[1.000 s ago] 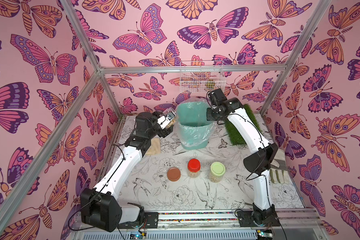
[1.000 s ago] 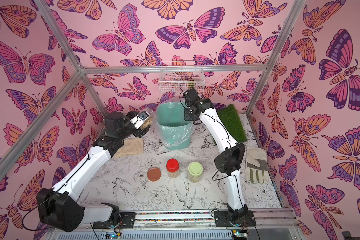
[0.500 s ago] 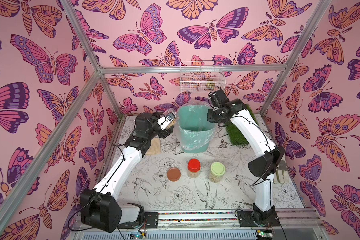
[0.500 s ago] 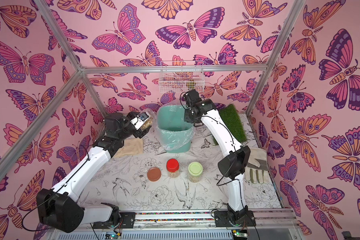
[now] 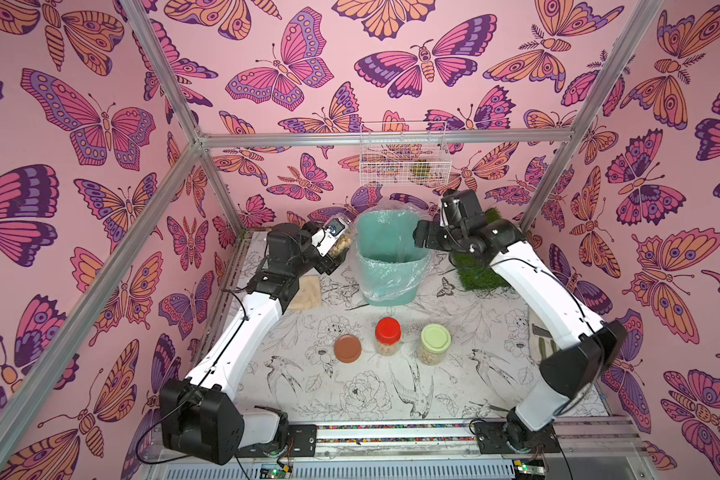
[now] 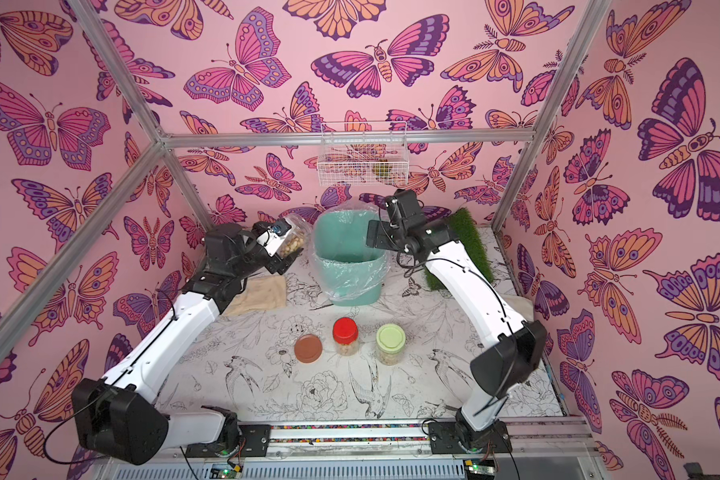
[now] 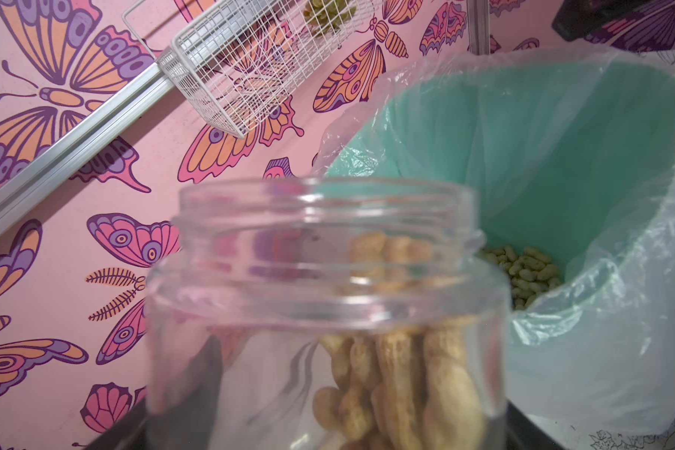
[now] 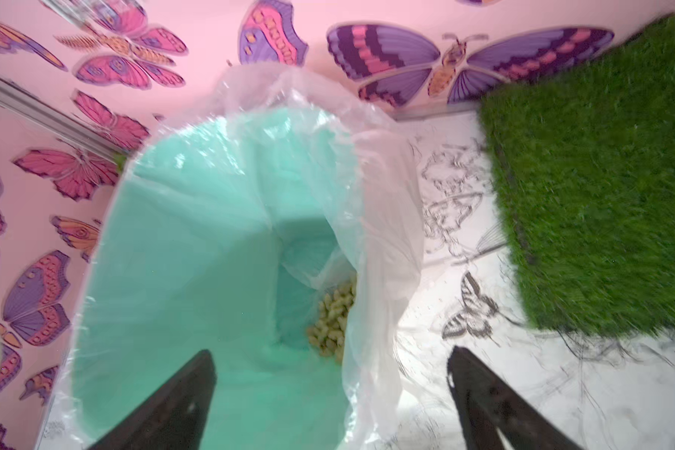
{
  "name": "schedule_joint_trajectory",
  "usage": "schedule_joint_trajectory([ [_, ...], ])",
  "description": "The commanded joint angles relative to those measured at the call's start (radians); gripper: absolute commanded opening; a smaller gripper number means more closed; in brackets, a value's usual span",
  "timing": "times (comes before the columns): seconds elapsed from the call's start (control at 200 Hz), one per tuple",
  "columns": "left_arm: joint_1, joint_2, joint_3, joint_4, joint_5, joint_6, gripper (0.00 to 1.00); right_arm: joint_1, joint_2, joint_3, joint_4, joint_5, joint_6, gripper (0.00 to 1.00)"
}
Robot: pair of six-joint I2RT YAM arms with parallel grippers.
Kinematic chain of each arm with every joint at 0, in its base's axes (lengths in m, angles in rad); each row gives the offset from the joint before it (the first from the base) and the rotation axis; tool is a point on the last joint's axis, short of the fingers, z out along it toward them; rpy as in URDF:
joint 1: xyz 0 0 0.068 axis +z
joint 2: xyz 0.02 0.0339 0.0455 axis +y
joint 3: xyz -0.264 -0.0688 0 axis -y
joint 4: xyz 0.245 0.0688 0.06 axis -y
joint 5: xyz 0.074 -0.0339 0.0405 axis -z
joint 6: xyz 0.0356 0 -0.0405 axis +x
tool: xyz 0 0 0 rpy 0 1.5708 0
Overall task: Empty moldy peanuts from jars
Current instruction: Move the trash bin to the center of the board.
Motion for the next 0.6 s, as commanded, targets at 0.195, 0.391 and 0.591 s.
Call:
schedule_joint_trajectory([
  [0.195,0.003,0.069,0.249,-0.099,0.035,0.268,0.00,0.015,-0.351,-0.544,0.508,-0.104,-0.050,0.99],
  [0.391,-0.026,0.154,0.437,-0.290,0.018,0.559,0.00,0.033,-0.454,-0.731,0.559,-0.098,-0.059,0.99],
  [0.591,-0.106,0.273,0.637,-0.441,-0.105,0.876,0.00,0.035,-0.481,-0.791,0.549,-0.109,-0.059,0.99],
])
